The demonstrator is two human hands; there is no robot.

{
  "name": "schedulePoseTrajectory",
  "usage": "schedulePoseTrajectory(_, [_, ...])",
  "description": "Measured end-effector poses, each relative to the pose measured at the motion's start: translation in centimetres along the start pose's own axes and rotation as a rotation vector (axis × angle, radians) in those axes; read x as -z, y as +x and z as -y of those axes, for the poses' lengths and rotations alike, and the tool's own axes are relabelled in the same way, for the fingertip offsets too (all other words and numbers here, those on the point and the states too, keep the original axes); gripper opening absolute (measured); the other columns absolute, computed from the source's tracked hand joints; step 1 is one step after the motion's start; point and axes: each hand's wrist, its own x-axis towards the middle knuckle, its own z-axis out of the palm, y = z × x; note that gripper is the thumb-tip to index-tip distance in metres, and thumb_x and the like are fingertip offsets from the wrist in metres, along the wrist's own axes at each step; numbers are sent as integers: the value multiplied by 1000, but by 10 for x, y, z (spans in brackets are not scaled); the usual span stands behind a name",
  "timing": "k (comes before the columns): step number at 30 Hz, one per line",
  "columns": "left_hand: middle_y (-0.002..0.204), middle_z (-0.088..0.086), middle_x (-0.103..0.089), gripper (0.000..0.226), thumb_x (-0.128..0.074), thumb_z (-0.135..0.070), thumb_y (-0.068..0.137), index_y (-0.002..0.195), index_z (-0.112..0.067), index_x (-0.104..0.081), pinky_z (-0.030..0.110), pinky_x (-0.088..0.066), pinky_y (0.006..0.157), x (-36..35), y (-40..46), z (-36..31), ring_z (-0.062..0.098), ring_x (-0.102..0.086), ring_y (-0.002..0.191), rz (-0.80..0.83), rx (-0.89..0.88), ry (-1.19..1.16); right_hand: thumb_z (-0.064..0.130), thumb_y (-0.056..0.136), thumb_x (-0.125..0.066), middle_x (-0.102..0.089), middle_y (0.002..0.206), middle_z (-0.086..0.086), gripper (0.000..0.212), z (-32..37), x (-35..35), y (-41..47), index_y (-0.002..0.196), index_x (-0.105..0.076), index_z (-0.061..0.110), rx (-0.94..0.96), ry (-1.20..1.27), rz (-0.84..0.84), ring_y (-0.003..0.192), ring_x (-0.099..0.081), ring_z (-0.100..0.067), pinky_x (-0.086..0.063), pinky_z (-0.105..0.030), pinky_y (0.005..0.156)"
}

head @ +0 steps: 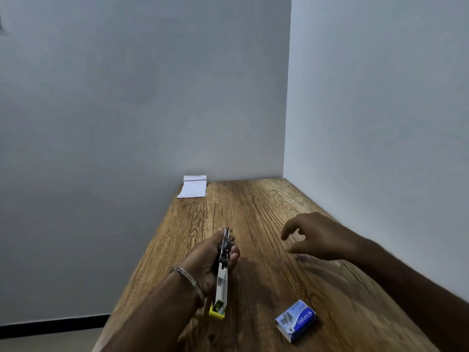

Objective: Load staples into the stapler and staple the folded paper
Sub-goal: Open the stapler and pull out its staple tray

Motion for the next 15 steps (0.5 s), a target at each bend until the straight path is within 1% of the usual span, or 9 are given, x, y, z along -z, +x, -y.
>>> schedulePoseTrajectory(2, [50,9,-53,32,-48,-30,99,84,-3,-54,16,-45,29,-1,-2,-1,12,-52,30,26,25,14,27,88,-74,-67,117,12,25,9,-3,-2,112,-69,30,54,261,-148,108,-63,-8,-54,-29,88])
schedulePoseTrajectory(3, [48,9,-54,32,-48,-31,99,83,-3,-55,16,-45,29,-2,-4,-1,13,-52,30,46,54,21,27,87,-74,-67,118,13,27,16,-5,-2,113,-68,32,105,371,-164,108,-63,-6,-56,-32,89])
schedulePoseTrajectory(4, [47,9,-54,33,-48,-31,99,84,-3,-55,17,-45,29,-2,-5,-2,13,-53,29,73,90,24,27,88,-74,-65,123,13,32,23,-7,-2,118,-65,35,172,431,-151,111,-61,-5,-55,-33,92])
schedulePoseTrajectory(6, [46,9,-55,35,-46,-32,100,84,-2,-55,17,-46,29,-4,-9,-3,13,-55,30,132,152,44,25,89,-72,-59,136,14,43,35,-12,2,127,-59,40,299,439,-103,121,-56,-4,-51,-32,98])
schedulePoseTrajectory(7, [46,9,-55,36,-45,-33,100,84,-2,-55,17,-46,30,-5,-10,-4,13,-56,30,150,170,64,23,90,-72,-58,139,14,46,39,-15,5,130,-58,40,340,421,-95,125,-54,-4,-50,-33,101])
schedulePoseTrajectory(9, [46,9,-55,36,-45,-33,100,84,-1,-54,17,-46,30,-6,-13,-4,13,-57,31,171,201,90,18,89,-72,-62,136,11,46,43,-18,13,131,-60,33,390,403,-110,125,-55,-5,-47,-34,105])
schedulePoseTrajectory(11, [48,10,-56,32,-48,-31,99,90,-1,-54,18,-47,30,-6,-16,-4,14,-58,32,179,226,88,12,86,-76,-69,124,6,42,45,-20,20,125,-67,24,428,428,-101,118,-61,-5,-50,-32,103])
schedulePoseTrajectory(13, [49,9,-56,25,-52,-26,96,97,-1,-53,18,-47,31,-5,-18,-5,14,-59,33,192,243,100,6,82,-78,-73,115,3,39,44,-22,24,119,-71,18,452,478,-90,108,-66,-5,-55,-28,95])
schedulePoseTrajectory(15, [49,9,-56,23,-56,-24,91,94,0,-55,18,-47,31,-4,-19,-6,13,-59,34,214,247,149,2,80,-78,-75,111,1,39,40,-23,28,116,-73,16,494,501,-108,102,-69,-5,-58,-25,86])
